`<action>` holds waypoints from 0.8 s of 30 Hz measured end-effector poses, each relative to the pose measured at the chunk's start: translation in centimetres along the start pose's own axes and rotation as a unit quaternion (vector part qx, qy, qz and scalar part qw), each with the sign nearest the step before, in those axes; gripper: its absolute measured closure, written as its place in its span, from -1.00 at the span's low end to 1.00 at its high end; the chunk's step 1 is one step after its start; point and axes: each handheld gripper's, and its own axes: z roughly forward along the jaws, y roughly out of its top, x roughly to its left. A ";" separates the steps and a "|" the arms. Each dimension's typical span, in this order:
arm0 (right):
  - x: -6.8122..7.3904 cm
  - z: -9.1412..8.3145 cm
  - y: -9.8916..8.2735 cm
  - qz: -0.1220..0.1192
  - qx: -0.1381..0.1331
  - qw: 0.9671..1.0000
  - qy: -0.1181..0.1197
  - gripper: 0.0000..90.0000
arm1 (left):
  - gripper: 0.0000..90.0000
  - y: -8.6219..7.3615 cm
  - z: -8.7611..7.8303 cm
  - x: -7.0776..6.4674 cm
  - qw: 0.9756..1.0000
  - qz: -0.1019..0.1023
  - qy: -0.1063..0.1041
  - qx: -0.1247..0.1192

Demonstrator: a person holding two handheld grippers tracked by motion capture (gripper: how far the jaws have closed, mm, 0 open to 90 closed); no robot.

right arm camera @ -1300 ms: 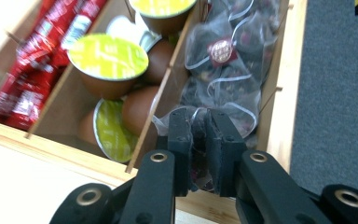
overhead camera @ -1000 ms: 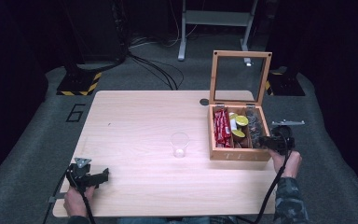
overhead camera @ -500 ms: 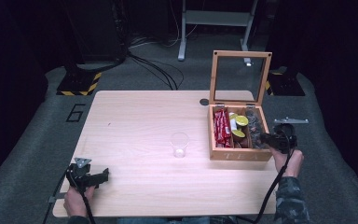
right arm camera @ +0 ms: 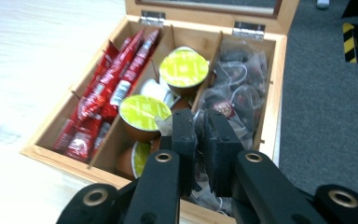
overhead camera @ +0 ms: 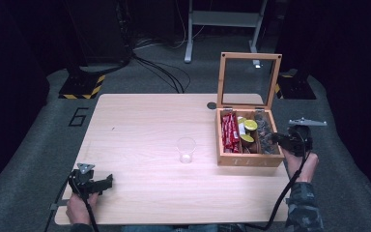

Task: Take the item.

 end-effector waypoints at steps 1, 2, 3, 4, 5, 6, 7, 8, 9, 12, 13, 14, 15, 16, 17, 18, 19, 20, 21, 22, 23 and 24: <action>0.1 -0.2 0.1 0.003 -0.003 1.000 0.003 0.86 | -0.97 0.0 0.0 0.0 1.000 0.000 0.000 0.000; 0.2 -0.3 0.2 0.001 -0.006 1.000 0.006 0.86 | -0.97 0.0 0.0 0.0 1.000 0.000 0.000 0.000; 0.4 -0.4 0.4 0.001 -0.008 1.000 0.007 0.86 | -0.97 0.0 0.0 0.0 1.000 -0.001 0.000 -0.001; 0.6 -0.5 0.6 -0.004 -0.009 1.000 0.008 0.86 | -0.97 0.0 0.0 0.0 1.000 0.000 0.000 0.000; 0.8 -0.6 0.8 -0.010 -0.010 1.000 0.008 0.86 | -0.97 0.0 0.0 0.0 1.000 0.000 0.000 0.000; 0.8 -0.6 0.8 -0.010 -0.010 1.000 0.008 0.86 | -0.97 0.0 0.0 0.0 1.000 0.000 0.000 0.000; 1.3 -0.8 1.1 -0.011 -0.014 1.000 0.010 0.86 | -0.97 0.0 0.0 0.0 1.000 -0.001 0.000 -0.001; 1.4 -0.8 1.2 -0.011 -0.015 1.000 0.013 0.86 | -0.97 0.0 0.0 0.0 1.000 -0.001 0.001 -0.003; 1.6 -0.8 1.3 -0.015 -0.016 1.000 0.015 0.86 | -0.97 0.0 0.0 0.0 1.000 -0.001 0.000 0.000; 2.1 -0.8 1.6 -0.020 -0.018 0.999 0.018 0.86 | -0.97 0.0 0.0 0.0 1.000 -0.001 0.000 0.000; 2.3 -0.9 1.7 -0.021 -0.021 0.999 0.021 0.86 | -0.97 0.0 0.0 0.0 1.000 0.000 0.000 0.000; 2.5 -0.9 1.8 -0.020 -0.023 0.999 0.026 0.86 | -0.97 0.0 0.0 0.0 1.000 0.000 -0.001 0.000; 2.7 -0.8 1.9 -0.022 -0.024 0.999 0.029 0.86 | -0.97 0.0 0.0 0.0 1.000 -0.001 0.000 0.000; 2.9 -0.7 1.9 -0.024 -0.021 0.999 0.029 0.86 | -0.97 0.0 0.0 0.0 1.000 0.000 -0.001 0.000; 3.1 -0.6 2.1 -0.029 -0.022 0.999 0.031 0.86 | -0.97 0.0 0.0 0.0 1.000 -0.001 -0.001 0.000; 3.3 -0.6 2.1 -0.028 -0.021 0.999 0.032 0.86 | -0.97 0.0 0.0 0.0 1.000 -0.001 0.000 0.000; 3.4 -0.5 2.2 -0.031 -0.025 0.999 0.033 0.86 | -0.97 0.0 0.0 0.0 1.000 -0.001 0.000 0.000; 3.6 -0.5 2.2 -0.030 -0.026 0.999 0.035 0.86 | -0.97 0.0 0.0 0.0 1.000 -0.001 -0.001 0.000; 3.7 -0.4 2.3 -0.032 -0.027 0.998 0.038 0.86 | -0.97 0.0 0.0 0.0 1.000 0.000 0.000 0.000; 3.7 -0.4 2.3 -0.032 -0.027 0.998 0.038 0.86 | -0.97 0.0 0.0 0.0 1.000 0.000 0.000 0.000; 4.1 -0.4 2.5 -0.036 -0.027 0.998 0.042 0.87 | -0.97 0.0 0.0 0.0 1.000 -0.001 0.000 -0.001; 4.2 -0.4 2.5 -0.038 -0.028 0.998 0.042 0.87 | -0.97 0.0 0.0 0.0 1.000 0.000 0.000 0.000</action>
